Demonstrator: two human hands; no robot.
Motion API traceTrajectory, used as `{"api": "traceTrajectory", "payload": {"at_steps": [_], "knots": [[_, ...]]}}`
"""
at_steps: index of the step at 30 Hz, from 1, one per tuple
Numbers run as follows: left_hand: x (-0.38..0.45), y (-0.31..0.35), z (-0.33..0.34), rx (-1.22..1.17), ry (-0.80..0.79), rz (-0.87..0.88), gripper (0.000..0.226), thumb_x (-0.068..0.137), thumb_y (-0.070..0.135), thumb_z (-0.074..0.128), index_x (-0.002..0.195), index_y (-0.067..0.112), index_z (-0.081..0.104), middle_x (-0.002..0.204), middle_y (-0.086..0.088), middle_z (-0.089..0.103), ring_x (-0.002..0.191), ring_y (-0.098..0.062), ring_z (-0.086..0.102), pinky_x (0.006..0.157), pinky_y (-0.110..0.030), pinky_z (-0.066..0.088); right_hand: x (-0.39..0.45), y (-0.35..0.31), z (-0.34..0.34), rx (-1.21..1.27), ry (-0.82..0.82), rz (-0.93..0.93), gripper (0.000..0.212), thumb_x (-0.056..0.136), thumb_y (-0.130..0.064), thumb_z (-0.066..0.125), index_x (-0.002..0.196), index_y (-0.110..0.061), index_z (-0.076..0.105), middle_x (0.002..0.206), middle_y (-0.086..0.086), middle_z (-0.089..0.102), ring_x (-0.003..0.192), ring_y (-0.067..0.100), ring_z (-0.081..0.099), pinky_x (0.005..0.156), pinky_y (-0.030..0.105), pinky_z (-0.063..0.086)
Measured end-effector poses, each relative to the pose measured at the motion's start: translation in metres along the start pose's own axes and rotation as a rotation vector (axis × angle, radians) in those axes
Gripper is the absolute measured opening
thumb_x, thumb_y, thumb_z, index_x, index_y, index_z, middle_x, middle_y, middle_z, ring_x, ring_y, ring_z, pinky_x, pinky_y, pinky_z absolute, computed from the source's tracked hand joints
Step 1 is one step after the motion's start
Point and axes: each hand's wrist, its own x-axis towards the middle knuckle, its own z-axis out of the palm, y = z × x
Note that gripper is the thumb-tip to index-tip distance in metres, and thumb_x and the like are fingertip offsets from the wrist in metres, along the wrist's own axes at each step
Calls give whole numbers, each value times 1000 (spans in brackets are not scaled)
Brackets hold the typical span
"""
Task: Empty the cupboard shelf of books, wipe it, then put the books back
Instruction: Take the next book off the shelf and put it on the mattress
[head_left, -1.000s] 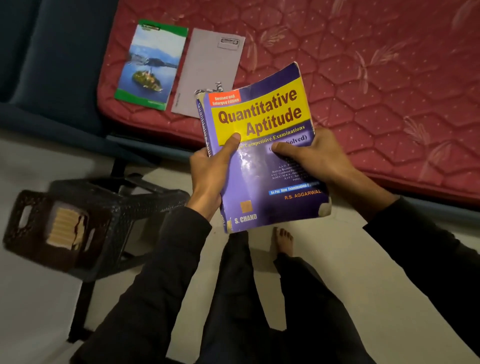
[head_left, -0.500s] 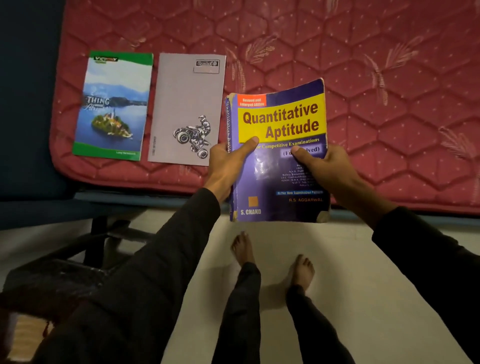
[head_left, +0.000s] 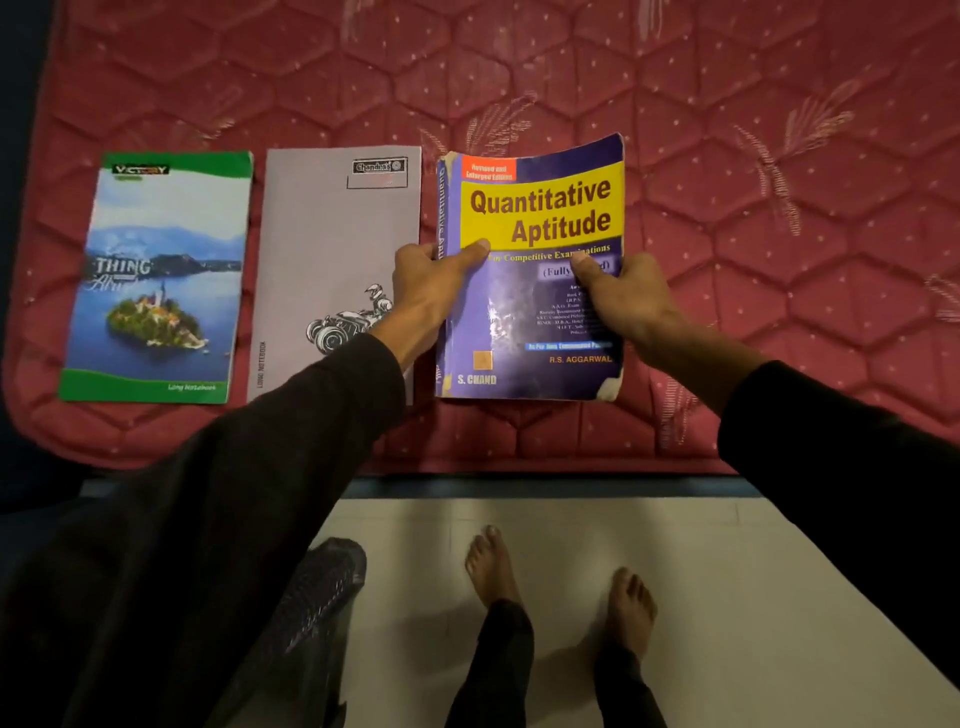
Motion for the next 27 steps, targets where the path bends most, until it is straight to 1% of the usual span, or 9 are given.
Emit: {"api": "traceTrajectory", "payload": {"at_steps": [4, 6, 12, 17, 19, 21, 23, 25, 27], "knots": [[18, 0, -1, 40, -8, 5, 35, 80, 31, 79, 107, 11, 71, 101, -3, 74, 88, -22, 72, 86, -39, 59, 17, 1, 9, -35, -3, 11, 29, 99, -30, 55, 105, -5, 67, 91, 7, 68, 73, 16, 62, 68, 28, 47], [24, -1, -1, 60, -10, 5, 34, 81, 28, 79, 108, 10, 71, 102, -3, 74, 89, -22, 72, 87, -39, 58, 24, 2, 13, -34, 1, 20, 30, 99, -30, 55, 108, -4, 66, 95, 8, 68, 74, 16, 62, 69, 28, 48], [28, -4, 5, 127, 4, 58, 27, 87, 23, 73, 111, 12, 71, 107, -5, 73, 95, -24, 70, 88, -39, 57, 40, 2, 14, -74, 54, 44, 30, 96, -28, 59, 108, -2, 67, 104, 13, 70, 93, 27, 66, 84, 41, 54], [24, -3, 12, 235, 40, 116, 28, 91, 23, 67, 117, 10, 68, 114, -7, 70, 103, -26, 65, 83, -28, 50, 47, 6, 13, -84, 112, 70, 30, 95, -27, 61, 108, -2, 68, 105, 13, 69, 91, 24, 65, 78, 35, 52], [22, -3, 13, 301, 31, 157, 32, 93, 23, 65, 121, 9, 65, 120, -9, 67, 108, -27, 62, 87, -29, 49, 47, 6, 14, -84, 130, 82, 30, 94, -28, 62, 108, -2, 67, 107, 13, 70, 98, 28, 66, 82, 37, 53], [20, -5, 17, 423, 39, 201, 42, 94, 26, 63, 128, 4, 58, 128, -15, 61, 117, -32, 57, 95, -35, 46, 43, 7, 14, -99, 135, 83, 31, 94, -29, 61, 108, -2, 67, 109, 17, 69, 102, 31, 66, 84, 38, 51], [11, -5, 23, 548, 72, 199, 56, 96, 28, 59, 137, -6, 42, 139, -23, 47, 128, -37, 45, 104, -39, 37, 33, 8, 13, -152, 131, 49, 28, 95, -26, 59, 109, -3, 67, 111, 17, 69, 104, 31, 65, 83, 35, 49], [0, -5, 29, 592, 91, 210, 67, 98, 25, 55, 146, -10, 24, 151, -25, 30, 140, -37, 30, 113, -38, 26, 24, 12, 13, -233, 131, 18, 25, 95, -23, 57, 109, -5, 67, 112, 16, 68, 104, 31, 63, 78, 29, 44], [-10, -6, 33, 615, 93, 229, 72, 100, 21, 51, 150, -10, 9, 159, -23, 15, 147, -33, 18, 115, -31, 17, 18, 16, 13, -302, 127, -16, 28, 94, -24, 56, 111, -4, 65, 115, 18, 66, 106, 33, 62, 78, 31, 44]]}}
